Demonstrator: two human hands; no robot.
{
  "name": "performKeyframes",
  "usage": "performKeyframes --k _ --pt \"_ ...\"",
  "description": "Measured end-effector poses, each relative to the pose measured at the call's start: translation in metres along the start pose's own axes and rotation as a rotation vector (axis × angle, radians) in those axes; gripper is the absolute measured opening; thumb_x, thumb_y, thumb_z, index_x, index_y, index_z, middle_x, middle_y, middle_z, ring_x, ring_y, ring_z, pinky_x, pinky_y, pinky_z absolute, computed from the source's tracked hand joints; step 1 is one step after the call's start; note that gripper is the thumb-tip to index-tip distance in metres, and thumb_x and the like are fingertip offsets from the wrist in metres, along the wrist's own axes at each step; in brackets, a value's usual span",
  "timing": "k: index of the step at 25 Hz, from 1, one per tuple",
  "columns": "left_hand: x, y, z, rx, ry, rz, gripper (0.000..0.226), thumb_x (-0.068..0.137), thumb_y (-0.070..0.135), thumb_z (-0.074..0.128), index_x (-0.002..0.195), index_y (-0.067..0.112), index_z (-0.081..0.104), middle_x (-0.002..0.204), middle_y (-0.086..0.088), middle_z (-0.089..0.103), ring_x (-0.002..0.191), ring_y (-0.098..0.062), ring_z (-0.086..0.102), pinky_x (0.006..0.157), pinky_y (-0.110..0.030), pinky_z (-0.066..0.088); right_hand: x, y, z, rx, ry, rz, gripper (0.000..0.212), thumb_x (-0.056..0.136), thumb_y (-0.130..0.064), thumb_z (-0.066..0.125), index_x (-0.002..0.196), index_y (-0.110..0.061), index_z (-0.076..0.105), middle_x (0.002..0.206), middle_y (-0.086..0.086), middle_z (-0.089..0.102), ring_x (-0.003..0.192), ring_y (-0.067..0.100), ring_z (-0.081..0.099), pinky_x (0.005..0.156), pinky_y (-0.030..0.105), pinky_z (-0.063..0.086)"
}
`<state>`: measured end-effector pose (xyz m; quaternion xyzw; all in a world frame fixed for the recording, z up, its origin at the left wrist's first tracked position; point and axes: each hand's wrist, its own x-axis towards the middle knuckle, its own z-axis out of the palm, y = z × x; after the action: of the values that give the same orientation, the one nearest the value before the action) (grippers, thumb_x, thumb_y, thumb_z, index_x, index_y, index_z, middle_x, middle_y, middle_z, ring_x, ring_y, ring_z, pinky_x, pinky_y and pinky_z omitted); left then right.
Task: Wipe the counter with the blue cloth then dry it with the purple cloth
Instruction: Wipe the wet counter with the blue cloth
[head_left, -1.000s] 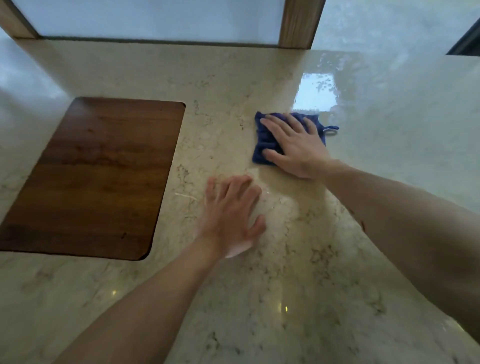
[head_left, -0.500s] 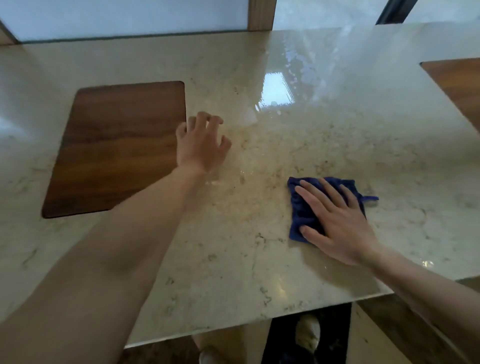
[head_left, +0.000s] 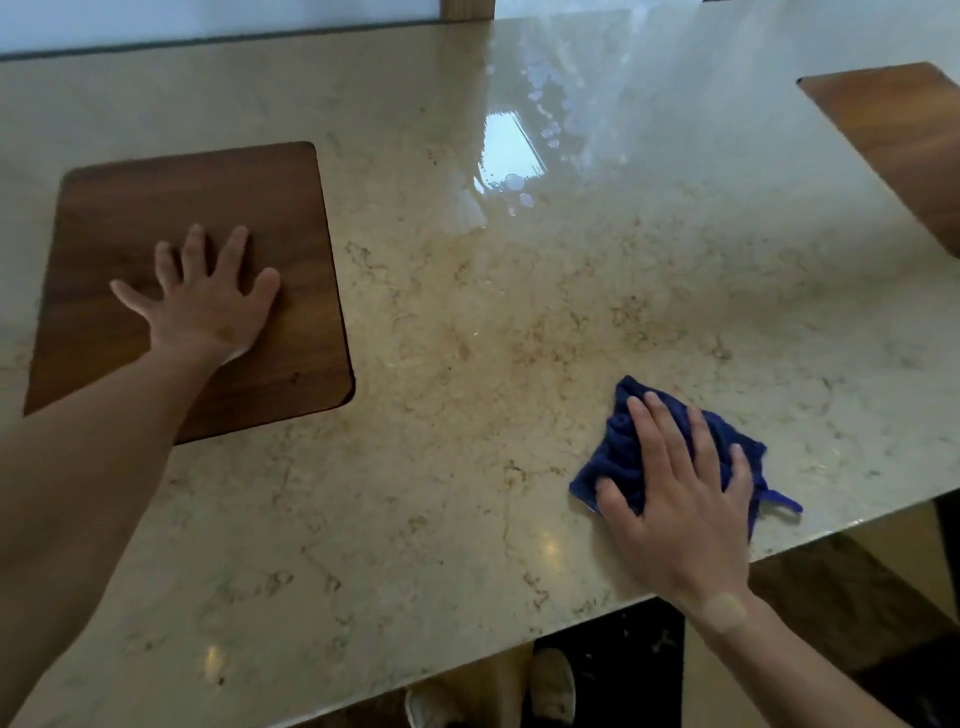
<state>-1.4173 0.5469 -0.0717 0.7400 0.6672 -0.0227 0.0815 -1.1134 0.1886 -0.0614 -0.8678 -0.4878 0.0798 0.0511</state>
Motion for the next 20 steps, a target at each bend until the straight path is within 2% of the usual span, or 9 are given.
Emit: performKeyframes --k 3,6,8,10,15,20 --pt "-0.002 0.000 0.001 0.011 0.005 -0.003 0.067 0.093 0.072 0.016 0.154 0.045 0.008 0.167 0.003 0.000 0.153 -0.031 -0.004 0.111 -0.076 -0.002 -0.003 -0.014 0.004 0.033 -0.012 0.119 0.082 0.086 -0.066 0.025 0.159 -0.031 0.019 0.167 -0.012 0.015 0.155 0.021 0.007 0.120 0.060 0.006" --pt "-0.003 0.001 0.000 0.022 -0.013 0.001 0.067 0.092 0.072 0.014 0.154 0.046 0.005 0.167 0.004 -0.001 0.152 -0.031 -0.004 0.111 -0.076 0.000 0.012 -0.051 0.008 0.009 -0.102 0.329 0.085 0.084 -0.070 0.007 0.159 -0.031 -0.004 0.168 -0.009 -0.005 0.154 0.024 -0.009 0.119 0.060 0.001" --pt "-0.002 0.001 0.000 0.036 -0.006 -0.007 0.068 0.091 0.074 0.010 0.154 0.046 0.004 0.167 0.004 -0.001 0.152 -0.030 -0.003 0.111 -0.075 0.002 0.046 -0.084 0.008 0.008 -0.110 0.434 0.083 0.088 -0.069 0.005 0.157 -0.028 -0.018 0.167 -0.007 -0.016 0.153 0.028 -0.015 0.118 0.063 0.000" --pt "-0.003 0.001 0.000 0.032 -0.002 -0.018 0.072 0.088 0.075 0.005 0.154 0.047 0.003 0.166 0.004 0.000 0.153 -0.028 -0.003 0.112 -0.074 0.004 0.088 -0.115 0.010 0.044 -0.081 0.434 0.085 0.090 -0.068 0.011 0.156 -0.026 -0.021 0.167 -0.006 -0.019 0.152 0.031 -0.018 0.117 0.066 -0.002" --pt "-0.006 0.002 0.001 0.064 -0.022 -0.042 0.076 0.084 0.077 -0.004 0.154 0.047 -0.001 0.167 0.004 -0.003 0.153 -0.027 -0.005 0.113 -0.071 0.005 0.240 -0.167 0.013 0.081 -0.010 0.294 0.083 0.093 -0.065 0.020 0.160 -0.023 -0.007 0.169 -0.003 -0.007 0.153 0.036 -0.013 0.116 0.069 -0.006" --pt "-0.004 0.001 0.002 0.109 -0.058 -0.052 0.074 0.085 0.077 -0.006 0.154 0.048 -0.005 0.167 0.004 -0.004 0.153 -0.027 -0.005 0.113 -0.071 0.008 0.398 -0.204 0.005 0.112 0.008 0.200 0.080 0.095 -0.060 0.023 0.160 -0.022 -0.002 0.169 -0.003 -0.004 0.153 0.037 -0.012 0.115 0.069 -0.010"
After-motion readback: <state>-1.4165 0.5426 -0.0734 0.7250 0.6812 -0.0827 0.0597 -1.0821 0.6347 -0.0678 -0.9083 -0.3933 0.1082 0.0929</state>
